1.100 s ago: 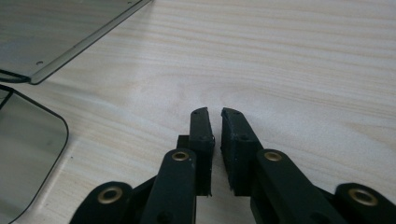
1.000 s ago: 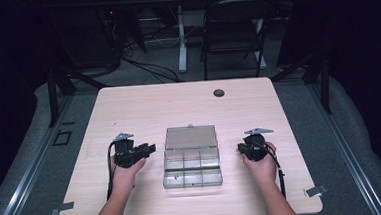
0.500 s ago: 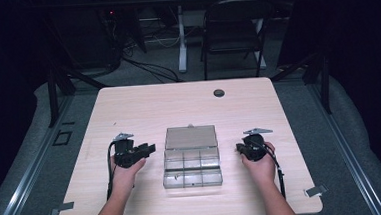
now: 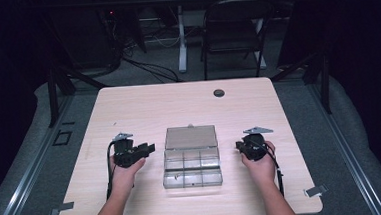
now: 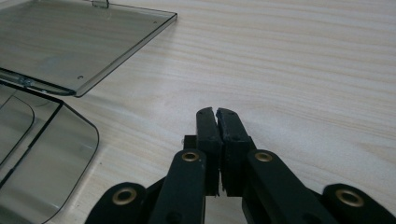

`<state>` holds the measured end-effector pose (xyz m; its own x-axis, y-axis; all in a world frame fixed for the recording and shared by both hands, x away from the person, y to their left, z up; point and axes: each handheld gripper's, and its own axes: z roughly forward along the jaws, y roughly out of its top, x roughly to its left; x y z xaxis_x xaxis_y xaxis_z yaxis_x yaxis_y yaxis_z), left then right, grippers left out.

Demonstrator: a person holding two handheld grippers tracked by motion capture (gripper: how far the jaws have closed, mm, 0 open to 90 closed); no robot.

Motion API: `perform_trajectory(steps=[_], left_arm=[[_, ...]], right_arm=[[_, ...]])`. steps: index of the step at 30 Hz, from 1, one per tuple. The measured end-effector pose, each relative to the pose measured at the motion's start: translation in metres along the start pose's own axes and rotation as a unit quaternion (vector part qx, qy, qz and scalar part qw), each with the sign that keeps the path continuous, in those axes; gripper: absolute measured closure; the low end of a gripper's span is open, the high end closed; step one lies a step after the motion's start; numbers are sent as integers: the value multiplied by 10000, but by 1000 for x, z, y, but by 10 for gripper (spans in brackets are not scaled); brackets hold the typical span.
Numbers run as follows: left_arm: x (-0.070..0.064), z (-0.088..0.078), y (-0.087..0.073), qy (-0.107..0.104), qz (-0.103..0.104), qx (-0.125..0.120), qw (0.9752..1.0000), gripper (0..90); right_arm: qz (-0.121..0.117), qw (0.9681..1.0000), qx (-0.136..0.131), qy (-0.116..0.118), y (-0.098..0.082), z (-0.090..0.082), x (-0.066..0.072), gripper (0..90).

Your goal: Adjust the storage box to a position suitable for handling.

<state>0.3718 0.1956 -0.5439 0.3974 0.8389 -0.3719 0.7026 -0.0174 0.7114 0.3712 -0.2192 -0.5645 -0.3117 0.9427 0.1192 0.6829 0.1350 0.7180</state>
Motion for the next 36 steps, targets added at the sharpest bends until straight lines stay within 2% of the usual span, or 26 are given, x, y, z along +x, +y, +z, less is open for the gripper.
perform_trajectory(steps=[3,13,24,27,36], left_arm=[[0,0,0,11,6,11,10000,605],[0,-1,0,-21,2,-13,10000,606],[0,0,0,-19,9,-38,10000,606],[0,-1,0,-39,17,-8,10000,606],[-1,0,0,-1,18,-41,10000,606]], right_arm=[[55,10000,-52,25,2,-4,-1,884],[-248,9984,-503,57,12,-31,13,884],[-425,9971,-614,158,15,-39,27,884],[-439,9965,-667,259,16,-40,31,884],[-762,9933,-725,479,17,-45,57,884]])
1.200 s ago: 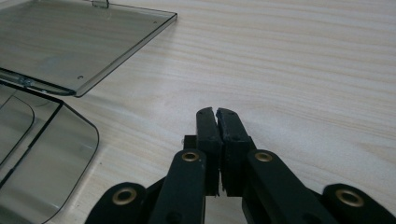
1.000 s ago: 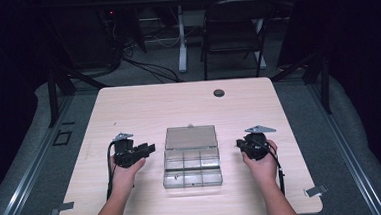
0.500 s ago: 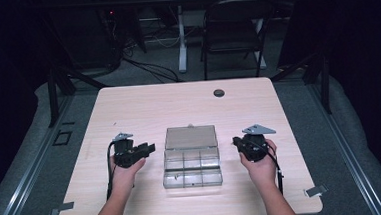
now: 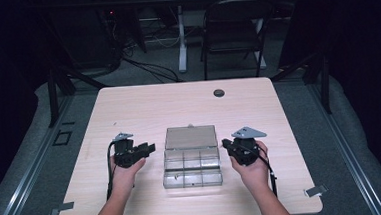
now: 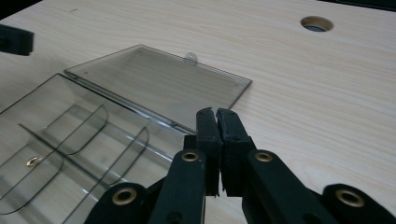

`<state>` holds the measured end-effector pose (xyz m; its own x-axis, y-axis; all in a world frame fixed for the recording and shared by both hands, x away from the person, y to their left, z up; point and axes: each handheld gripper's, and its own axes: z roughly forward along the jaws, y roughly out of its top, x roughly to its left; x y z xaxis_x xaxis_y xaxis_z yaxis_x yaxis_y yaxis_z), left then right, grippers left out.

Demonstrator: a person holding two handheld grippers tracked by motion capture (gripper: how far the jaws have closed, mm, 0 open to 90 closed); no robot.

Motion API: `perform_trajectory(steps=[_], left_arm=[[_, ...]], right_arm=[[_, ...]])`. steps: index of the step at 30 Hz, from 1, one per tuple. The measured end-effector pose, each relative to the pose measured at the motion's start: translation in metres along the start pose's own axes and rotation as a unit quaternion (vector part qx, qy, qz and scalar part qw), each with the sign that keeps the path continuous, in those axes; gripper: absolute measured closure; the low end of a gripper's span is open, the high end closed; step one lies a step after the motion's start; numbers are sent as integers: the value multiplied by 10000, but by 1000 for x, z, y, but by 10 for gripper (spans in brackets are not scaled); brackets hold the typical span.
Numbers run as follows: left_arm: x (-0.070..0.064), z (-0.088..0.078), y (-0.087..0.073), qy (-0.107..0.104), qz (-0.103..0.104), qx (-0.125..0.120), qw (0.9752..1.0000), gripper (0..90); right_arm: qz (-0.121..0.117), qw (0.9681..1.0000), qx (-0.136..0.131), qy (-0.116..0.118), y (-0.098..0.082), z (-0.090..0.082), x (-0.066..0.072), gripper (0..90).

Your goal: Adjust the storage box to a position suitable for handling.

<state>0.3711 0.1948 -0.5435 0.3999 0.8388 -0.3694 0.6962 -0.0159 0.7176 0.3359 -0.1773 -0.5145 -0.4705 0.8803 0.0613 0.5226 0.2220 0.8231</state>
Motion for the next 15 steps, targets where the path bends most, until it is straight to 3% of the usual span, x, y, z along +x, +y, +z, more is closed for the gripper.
perform_trajectory(steps=[15], left_arm=[[0,-1,0,-8,3,-20,10000,606]], right_arm=[[-307,9963,-117,790,11,-1,51,884]])
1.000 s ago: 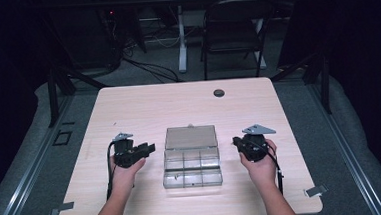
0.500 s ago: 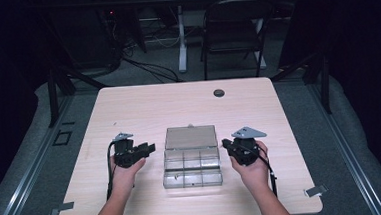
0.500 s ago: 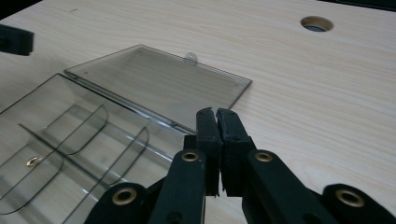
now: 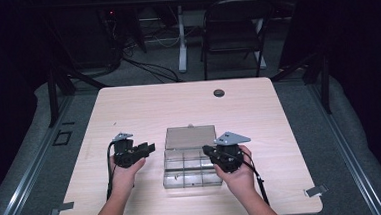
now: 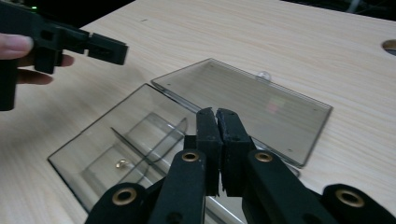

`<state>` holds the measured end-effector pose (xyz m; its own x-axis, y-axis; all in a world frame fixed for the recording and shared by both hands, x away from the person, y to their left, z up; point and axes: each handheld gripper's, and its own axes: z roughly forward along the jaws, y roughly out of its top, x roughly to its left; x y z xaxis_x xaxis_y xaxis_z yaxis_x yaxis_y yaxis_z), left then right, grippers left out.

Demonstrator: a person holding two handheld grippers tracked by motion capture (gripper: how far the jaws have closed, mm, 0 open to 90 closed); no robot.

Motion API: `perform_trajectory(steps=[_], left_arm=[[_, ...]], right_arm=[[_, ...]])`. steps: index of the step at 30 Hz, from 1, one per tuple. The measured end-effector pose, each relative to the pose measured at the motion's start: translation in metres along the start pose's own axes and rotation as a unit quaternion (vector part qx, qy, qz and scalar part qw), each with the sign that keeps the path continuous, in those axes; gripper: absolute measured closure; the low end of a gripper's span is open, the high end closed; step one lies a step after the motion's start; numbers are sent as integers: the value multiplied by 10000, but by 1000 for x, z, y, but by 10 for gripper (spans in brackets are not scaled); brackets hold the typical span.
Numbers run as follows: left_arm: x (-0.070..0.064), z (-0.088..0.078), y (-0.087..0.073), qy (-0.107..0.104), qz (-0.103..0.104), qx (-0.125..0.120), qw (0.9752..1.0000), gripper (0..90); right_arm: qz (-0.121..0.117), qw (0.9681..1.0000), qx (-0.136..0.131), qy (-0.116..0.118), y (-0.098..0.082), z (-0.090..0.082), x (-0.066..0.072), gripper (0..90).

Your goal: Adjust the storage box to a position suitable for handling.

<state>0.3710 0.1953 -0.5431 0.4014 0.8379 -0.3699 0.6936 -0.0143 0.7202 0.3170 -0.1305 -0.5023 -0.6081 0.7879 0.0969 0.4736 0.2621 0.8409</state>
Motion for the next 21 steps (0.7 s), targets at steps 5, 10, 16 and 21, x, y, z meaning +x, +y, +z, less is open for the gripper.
perform_trajectory(steps=[5,10,16,21], left_arm=[[0,0,0,12,6,9,10000,606],[0,1,0,18,5,11,10000,606],[-1,0,0,21,5,3,10000,606],[-1,0,0,19,4,12,10000,606]], right_arm=[[-148,9998,23,124,0,5,12,884],[-151,9997,16,207,1,6,15,884],[-130,9995,-12,302,1,8,19,884],[-135,9991,-25,403,1,9,24,884]])
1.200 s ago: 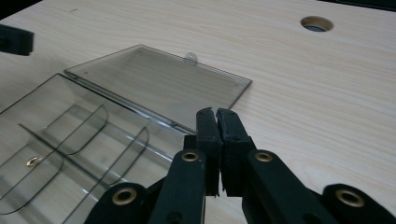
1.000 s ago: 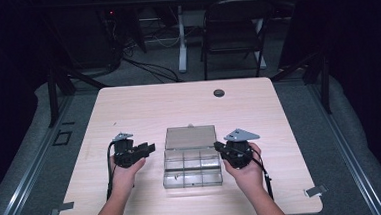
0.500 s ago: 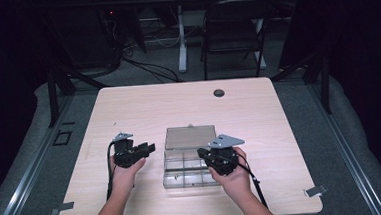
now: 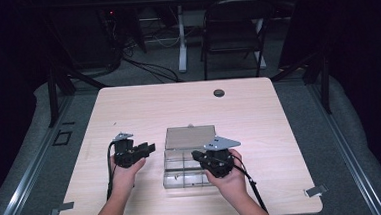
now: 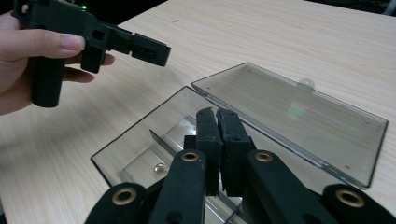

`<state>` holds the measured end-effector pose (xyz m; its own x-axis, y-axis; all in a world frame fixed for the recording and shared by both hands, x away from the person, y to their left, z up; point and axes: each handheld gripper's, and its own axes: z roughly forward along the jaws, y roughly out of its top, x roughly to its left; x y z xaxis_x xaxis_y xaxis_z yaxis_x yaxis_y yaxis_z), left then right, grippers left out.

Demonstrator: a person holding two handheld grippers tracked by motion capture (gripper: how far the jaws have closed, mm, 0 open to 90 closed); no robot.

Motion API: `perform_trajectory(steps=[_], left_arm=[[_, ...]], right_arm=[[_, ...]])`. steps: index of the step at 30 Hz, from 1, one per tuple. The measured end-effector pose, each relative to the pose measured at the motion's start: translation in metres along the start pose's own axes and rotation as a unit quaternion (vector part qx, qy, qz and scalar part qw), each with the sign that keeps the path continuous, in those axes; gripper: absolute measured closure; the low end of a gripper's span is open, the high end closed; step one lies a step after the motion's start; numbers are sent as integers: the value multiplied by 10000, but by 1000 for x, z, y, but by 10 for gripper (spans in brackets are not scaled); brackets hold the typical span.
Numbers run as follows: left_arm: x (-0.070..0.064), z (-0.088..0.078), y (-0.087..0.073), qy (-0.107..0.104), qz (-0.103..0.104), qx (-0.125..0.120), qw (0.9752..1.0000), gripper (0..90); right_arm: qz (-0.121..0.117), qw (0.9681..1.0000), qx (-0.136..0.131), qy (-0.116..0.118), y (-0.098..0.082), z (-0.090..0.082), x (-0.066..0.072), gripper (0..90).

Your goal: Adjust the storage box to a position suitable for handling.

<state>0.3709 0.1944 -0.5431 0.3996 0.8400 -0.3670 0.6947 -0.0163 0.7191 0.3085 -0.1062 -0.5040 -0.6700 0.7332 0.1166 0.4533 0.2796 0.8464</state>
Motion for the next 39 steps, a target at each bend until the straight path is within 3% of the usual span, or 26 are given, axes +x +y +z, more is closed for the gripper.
perform_trajectory(steps=[8,15,28,39], left_arm=[[0,0,0,3,6,-7,10000,606],[0,0,0,3,6,-9,10000,606],[0,0,0,3,10,-10,10000,606],[0,0,0,4,10,1,10000,607]], right_arm=[[-152,9997,21,215,-3,10,14,884],[-363,9982,202,421,-8,22,26,884],[-444,9965,569,423,-24,47,34,884],[-453,9951,752,457,-30,56,35,883]])
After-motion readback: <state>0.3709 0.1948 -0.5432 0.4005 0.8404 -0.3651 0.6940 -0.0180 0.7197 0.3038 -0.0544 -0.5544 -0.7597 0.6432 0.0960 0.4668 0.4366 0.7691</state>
